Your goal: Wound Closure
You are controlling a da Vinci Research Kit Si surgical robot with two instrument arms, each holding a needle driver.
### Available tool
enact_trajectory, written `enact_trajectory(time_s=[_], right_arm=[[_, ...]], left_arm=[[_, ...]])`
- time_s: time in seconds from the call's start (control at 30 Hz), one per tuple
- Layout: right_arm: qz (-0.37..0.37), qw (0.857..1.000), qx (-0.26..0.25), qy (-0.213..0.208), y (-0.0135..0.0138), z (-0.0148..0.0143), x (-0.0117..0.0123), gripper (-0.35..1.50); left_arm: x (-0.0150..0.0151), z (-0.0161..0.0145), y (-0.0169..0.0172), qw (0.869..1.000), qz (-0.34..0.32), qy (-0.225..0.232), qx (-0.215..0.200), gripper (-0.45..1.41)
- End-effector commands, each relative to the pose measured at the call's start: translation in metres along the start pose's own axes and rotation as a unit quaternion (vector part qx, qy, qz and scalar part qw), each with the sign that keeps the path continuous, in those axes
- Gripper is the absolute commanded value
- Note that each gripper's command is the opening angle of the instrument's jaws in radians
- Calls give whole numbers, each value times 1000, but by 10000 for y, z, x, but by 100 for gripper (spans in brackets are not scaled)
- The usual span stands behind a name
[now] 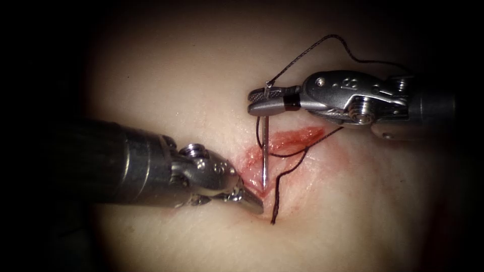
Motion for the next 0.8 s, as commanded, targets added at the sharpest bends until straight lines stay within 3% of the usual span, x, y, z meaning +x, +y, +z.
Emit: enact_trajectory(time_s=[0.03, 0.2, 0.8], right_arm=[[2, 1000, 3, 0, 2, 8, 4, -35], [69, 997, 25, -4, 3, 8, 4, -35], [110, 993, 30, -9, 1, 14, -5, -35]], left_arm=[[1, 7, -2, 1000, 0, 0, 0, -28], [1, 8, -3, 1000, 0, 0, 0, -32], [0, 7, -2, 1000, 0, 0, 0, -35]])
